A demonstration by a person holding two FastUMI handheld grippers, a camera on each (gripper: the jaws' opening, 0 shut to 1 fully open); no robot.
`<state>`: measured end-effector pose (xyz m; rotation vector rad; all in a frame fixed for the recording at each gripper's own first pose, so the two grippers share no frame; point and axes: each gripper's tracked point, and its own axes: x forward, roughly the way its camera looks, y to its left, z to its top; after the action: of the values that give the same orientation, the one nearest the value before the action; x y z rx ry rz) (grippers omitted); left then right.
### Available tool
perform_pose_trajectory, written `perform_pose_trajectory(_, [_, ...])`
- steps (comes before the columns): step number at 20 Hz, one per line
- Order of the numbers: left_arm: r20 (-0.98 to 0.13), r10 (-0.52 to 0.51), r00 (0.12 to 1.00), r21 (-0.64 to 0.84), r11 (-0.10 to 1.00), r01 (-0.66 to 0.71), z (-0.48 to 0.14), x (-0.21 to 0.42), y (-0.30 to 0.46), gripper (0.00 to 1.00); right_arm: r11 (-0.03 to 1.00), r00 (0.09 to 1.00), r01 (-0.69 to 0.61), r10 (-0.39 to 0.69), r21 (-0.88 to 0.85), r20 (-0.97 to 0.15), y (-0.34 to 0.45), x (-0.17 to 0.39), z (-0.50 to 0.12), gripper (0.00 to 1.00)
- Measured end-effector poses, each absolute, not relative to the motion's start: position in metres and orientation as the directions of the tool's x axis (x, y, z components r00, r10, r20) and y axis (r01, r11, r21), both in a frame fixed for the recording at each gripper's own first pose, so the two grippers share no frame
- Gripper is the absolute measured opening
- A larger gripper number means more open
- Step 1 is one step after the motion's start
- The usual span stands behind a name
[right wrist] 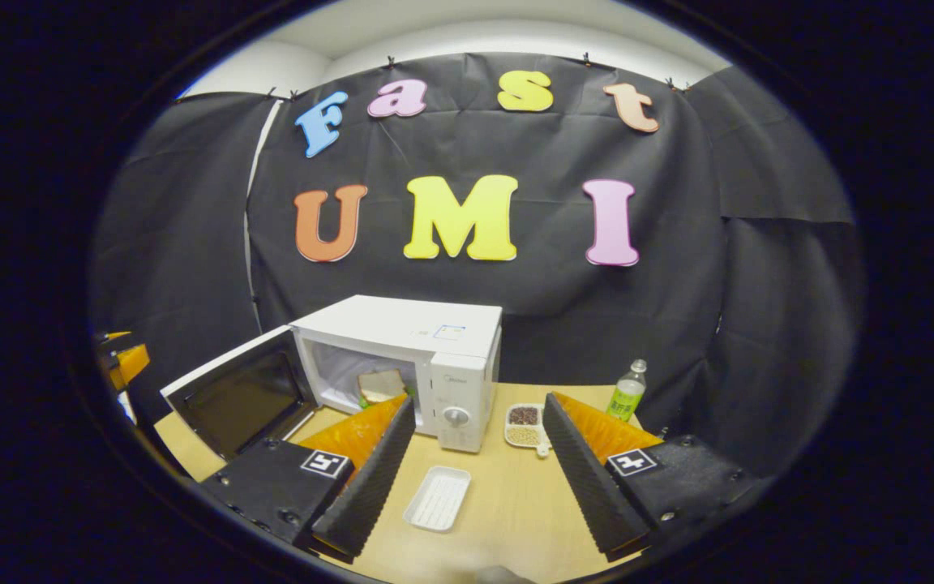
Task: Open the microwave oven with the left hand, put the food in, and close the microwave oven.
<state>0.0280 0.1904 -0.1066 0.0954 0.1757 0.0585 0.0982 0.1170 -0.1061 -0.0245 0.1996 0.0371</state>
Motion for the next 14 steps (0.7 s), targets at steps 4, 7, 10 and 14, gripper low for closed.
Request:
perform_pose_trajectory(4, [-0.162,0.072,0.984,0.092,0.994,-0.057,-0.113,0.037,0.203,0.23,1.0,0.978,-0.017,0.012,-0.026,-0.208,0.1,0.07,-0.102,1.0])
perform_pose_trajectory(7, [-0.191,0.078,0.978,0.102,0.993,-0.059,-0.136,0.046,0.216,0.0,1.0,0.977,-0.01,0.009,0.001,-0.213,0.094,0.058,-0.096,1.0])
perform_pose_trajectory(10, [-0.252,0.105,0.962,0.122,0.99,-0.076,-0.167,0.048,0.236,0.0,1.0,0.976,0.01,-0.009,0.002,-0.218,0.087,0.053,-0.095,0.92])
perform_pose_trajectory(14, [-0.299,0.079,0.951,0.102,0.994,-0.05,-0.211,0.052,0.242,0.0,0.999,0.97,0.035,-0.033,0.005,-0.24,0.081,0.046,-0.099,1.0])
